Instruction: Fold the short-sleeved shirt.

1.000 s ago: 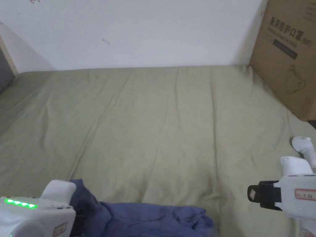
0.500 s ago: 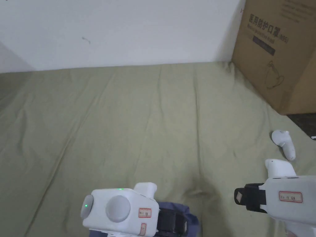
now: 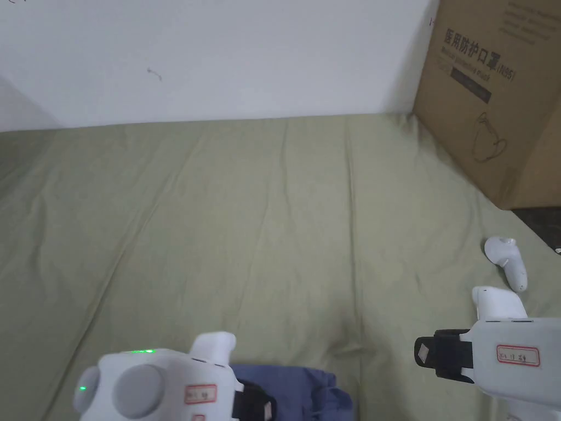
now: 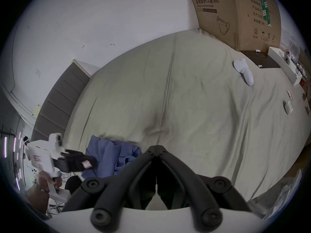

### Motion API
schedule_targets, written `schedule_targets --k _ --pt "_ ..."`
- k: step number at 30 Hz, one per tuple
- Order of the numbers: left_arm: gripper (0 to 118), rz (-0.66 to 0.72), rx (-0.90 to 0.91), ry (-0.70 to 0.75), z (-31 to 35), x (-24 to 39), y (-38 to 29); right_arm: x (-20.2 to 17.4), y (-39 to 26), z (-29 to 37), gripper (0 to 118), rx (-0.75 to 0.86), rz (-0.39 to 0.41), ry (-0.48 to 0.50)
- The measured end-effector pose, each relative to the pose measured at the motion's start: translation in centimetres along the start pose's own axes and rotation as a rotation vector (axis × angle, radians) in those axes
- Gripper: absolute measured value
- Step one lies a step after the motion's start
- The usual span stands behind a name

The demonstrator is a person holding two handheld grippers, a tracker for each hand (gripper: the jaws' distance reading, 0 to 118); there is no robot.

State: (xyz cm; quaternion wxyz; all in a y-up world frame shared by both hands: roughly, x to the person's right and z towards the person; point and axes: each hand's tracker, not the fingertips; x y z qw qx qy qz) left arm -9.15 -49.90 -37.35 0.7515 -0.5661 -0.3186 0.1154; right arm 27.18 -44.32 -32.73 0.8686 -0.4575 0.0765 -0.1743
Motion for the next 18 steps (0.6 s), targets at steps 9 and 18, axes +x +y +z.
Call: schedule_targets --k 9,18 --pt "5 0.021 -0.167 -0.173 -10.8 2.4 -1.5 0.3 -0.1 0.3 0 -0.008 -0.004 -0.019" --pt "5 -0.053 0.128 -0.204 -0.4 3.3 -1.0 0.0 0.6 2.3 0 0.035 0.014 -0.004"
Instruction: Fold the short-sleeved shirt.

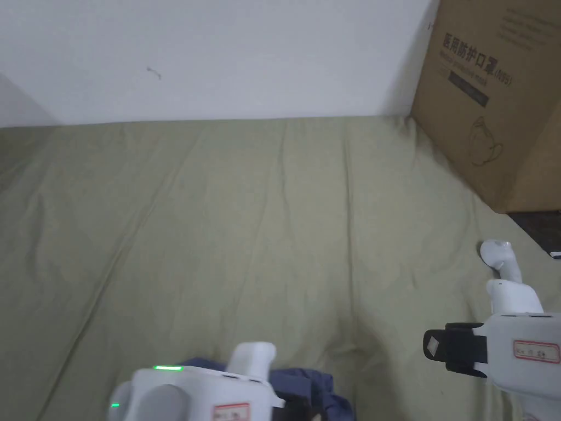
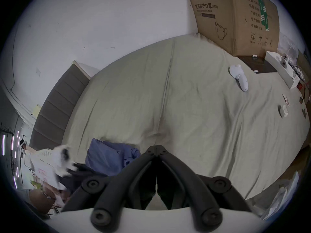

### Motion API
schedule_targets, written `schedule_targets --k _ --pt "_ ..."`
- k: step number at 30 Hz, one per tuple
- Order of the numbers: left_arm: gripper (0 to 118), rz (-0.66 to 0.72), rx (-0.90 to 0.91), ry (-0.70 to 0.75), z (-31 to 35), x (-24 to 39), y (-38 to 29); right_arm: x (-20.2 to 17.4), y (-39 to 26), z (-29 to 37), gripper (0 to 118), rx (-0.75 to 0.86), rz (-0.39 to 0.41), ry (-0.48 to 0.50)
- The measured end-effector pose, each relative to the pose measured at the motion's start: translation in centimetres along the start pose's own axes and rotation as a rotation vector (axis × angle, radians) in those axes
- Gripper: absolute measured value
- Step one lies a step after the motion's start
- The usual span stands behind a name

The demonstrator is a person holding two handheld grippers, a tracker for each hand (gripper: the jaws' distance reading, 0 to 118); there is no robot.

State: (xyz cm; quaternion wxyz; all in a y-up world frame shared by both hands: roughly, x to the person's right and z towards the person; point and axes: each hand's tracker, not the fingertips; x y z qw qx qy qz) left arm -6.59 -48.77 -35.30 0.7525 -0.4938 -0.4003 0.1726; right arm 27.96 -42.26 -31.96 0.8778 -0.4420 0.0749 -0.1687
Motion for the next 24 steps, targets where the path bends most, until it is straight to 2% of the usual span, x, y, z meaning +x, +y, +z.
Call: schedule_targets --k 2,3,5,7,11,14,16,17,18,19,20,21,22,23,24 --pt "5 0.021 0.103 0.047 4.4 -1.1 0.4 -0.3 -0.2 -0.3 0 -0.001 -0.006 0.082" --pt "5 0.046 0.154 0.082 6.7 -2.0 0.4 -0.6 -0.4 -1.0 0 -0.010 -0.035 0.121" --pt "5 0.091 0.239 0.161 10.5 -4.2 0.2 -2.1 -1.0 -2.8 0 -0.083 -0.028 0.190" --pt "5 0.134 0.313 0.258 13.7 -6.4 -0.7 -4.4 -2.3 -5.3 0 -0.150 0.008 0.249" --pt "5 0.290 0.343 0.284 16.7 -10.6 -2.9 -8.7 -5.0 -10.6 0 -0.309 0.101 0.367" --pt "5 0.351 0.334 0.270 16.9 -12.6 -4.4 -9.5 -6.8 -14.3 0 -0.367 0.181 0.400" --pt "5 0.391 0.312 0.226 16.4 -13.9 -5.2 -8.4 -7.8 -16.5 0 -0.422 0.266 0.324" --pt "6 0.411 0.297 0.196 16.0 -14.5 -5.5 -7.2 -8.1 -17.1 0 -0.409 0.238 0.347" --pt "12 0.428 0.286 0.175 15.7 -15.0 -5.8 -6.0 -7.7 -17.2 0 -0.397 0.167 0.445" --pt "23 0.439 0.272 0.147 15.2 -15.4 -6.0 -5.0 -7.3 -17.1 0 -0.399 0.080 0.482" --pt "41 0.443 0.265 0.122 14.7 -15.7 -6.1 -4.5 -7.1 -17.1 0 -0.400 0.048 0.468" --pt "80 0.444 0.250 0.087 14.1 -16.1 -6.1 -3.9 -7.0 -16.8 0 -0.396 0.049 0.448" --pt "107 0.442 0.229 0.048 13.4 -16.4 -6.0 -3.6 -6.9 -16.6 0 -0.395 0.067 0.453" --pt "118 0.432 0.206 0.011 12.6 -16.7 -5.9 -3.5 -6.8 -16.6 0 -0.397 0.081 0.456" --pt "117 0.430 0.183 -0.017 11.9 -17.8 -5.8 -3.4 -6.7 -16.7 0 -0.404 0.109 0.445"
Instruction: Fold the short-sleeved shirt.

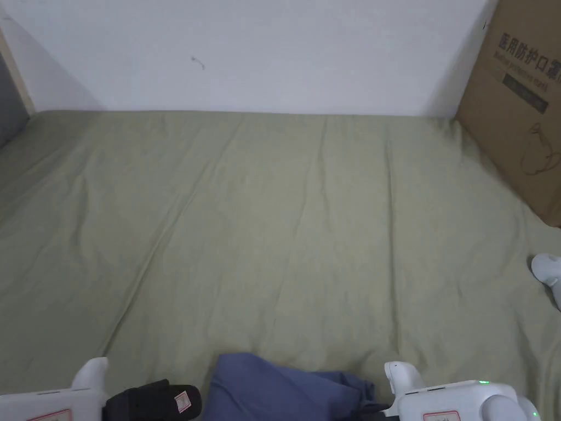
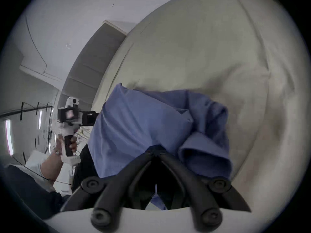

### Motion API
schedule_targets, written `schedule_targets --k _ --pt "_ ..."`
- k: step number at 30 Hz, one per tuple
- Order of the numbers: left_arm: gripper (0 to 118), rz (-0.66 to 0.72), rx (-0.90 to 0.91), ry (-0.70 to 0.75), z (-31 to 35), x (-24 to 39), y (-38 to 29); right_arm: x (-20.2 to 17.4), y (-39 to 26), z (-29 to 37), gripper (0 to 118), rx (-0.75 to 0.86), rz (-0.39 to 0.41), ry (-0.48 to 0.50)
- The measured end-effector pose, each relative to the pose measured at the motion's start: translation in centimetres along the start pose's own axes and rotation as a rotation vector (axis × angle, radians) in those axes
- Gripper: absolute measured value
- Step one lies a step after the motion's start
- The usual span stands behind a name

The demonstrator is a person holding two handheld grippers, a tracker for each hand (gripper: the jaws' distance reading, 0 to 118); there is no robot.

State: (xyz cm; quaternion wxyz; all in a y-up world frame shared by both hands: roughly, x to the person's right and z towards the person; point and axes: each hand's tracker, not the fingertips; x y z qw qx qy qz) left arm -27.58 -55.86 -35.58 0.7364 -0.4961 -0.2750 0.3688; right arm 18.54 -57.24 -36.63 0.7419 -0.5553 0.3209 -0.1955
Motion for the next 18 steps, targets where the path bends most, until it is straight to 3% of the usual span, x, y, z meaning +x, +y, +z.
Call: schedule_targets --k 4,8,10,11,12,13,14,15,16,18 --pt "118 0.030 -0.082 -0.093 -3.7 -0.6 0.6 0.1 0.2 -0.3 0 -0.008 -0.020 0.013" --pt "118 0.207 -0.306 -0.413 -8.5 -3.7 1.5 0.3 -0.1 -0.1 0 -0.001 -0.030 0.032" --pt "114 0.260 -0.299 -0.433 -10.2 -4.6 2.2 0.3 -0.5 0.1 0 0.003 -0.051 0.045" --pt "105 0.248 -0.290 -0.400 -10.8 -4.9 2.5 0.3 -0.6 0.1 0 0.004 -0.056 0.048" --pt "71 0.250 -0.278 -0.352 -11.1 -4.3 2.3 0.3 -0.7 0.2 0 0.006 -0.060 0.049" --pt "29 0.206 -0.266 -0.206 -11.6 -4.7 2.4 0.5 -0.8 0.2 0 0.010 -0.068 0.053" --pt "22 0.165 -0.271 -0.106 -12.1 -4.9 2.2 0.6 -0.9 0.2 0 0.014 -0.075 0.055" --pt "22 0.199 -0.248 -0.211 -12.2 -4.6 1.8 0.5 -0.9 0.2 0 0.013 -0.080 0.058" --pt "22 0.154 -0.222 -0.199 -11.4 -4.0 1.5 0.5 -1.1 0.3 0 0.019 -0.085 0.055" --pt "22 0.010 -0.194 -0.054 -10.7 -2.2 1.1 -0.4 -1.1 0.7 0 0.026 -0.096 0.040"
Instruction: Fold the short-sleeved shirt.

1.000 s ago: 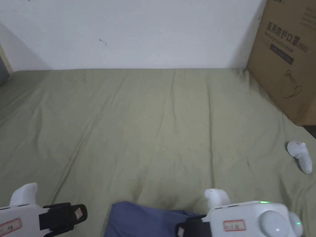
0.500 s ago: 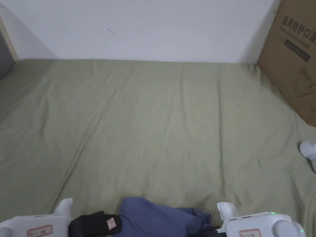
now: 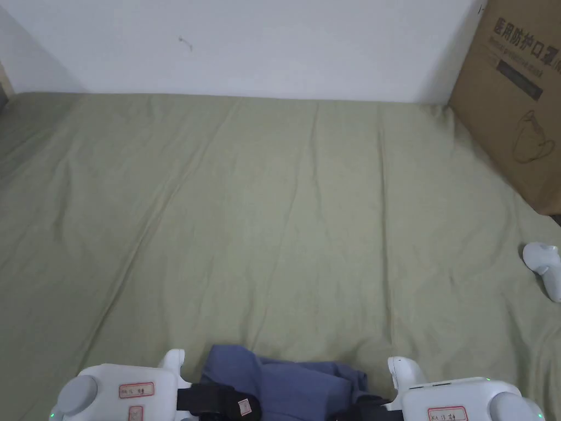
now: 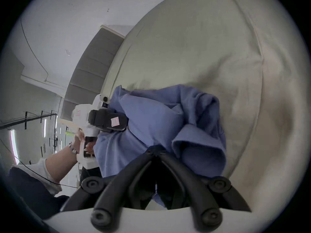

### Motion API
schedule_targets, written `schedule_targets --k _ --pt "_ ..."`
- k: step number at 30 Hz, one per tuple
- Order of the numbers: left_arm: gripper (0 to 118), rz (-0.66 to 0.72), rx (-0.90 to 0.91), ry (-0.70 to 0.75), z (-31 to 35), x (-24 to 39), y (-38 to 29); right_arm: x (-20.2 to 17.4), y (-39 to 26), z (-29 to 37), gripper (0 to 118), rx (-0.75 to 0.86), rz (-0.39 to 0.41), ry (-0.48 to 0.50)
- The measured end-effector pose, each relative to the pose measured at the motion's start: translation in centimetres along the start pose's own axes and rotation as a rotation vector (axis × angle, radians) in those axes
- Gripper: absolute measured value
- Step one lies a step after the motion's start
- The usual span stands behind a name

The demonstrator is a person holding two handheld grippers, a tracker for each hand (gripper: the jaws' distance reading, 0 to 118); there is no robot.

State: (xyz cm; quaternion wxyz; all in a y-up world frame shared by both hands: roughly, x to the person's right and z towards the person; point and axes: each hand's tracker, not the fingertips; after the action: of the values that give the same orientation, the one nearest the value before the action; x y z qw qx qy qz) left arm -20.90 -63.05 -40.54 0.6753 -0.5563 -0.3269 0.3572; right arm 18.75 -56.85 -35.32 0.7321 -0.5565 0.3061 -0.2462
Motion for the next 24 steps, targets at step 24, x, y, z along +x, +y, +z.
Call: schedule_targets --k 24 --pt "53 -0.423 0.111 1.524 26.8 -2.0 5.3 -9.3 0.3 9.3 0 0.177 0.204 -0.353"
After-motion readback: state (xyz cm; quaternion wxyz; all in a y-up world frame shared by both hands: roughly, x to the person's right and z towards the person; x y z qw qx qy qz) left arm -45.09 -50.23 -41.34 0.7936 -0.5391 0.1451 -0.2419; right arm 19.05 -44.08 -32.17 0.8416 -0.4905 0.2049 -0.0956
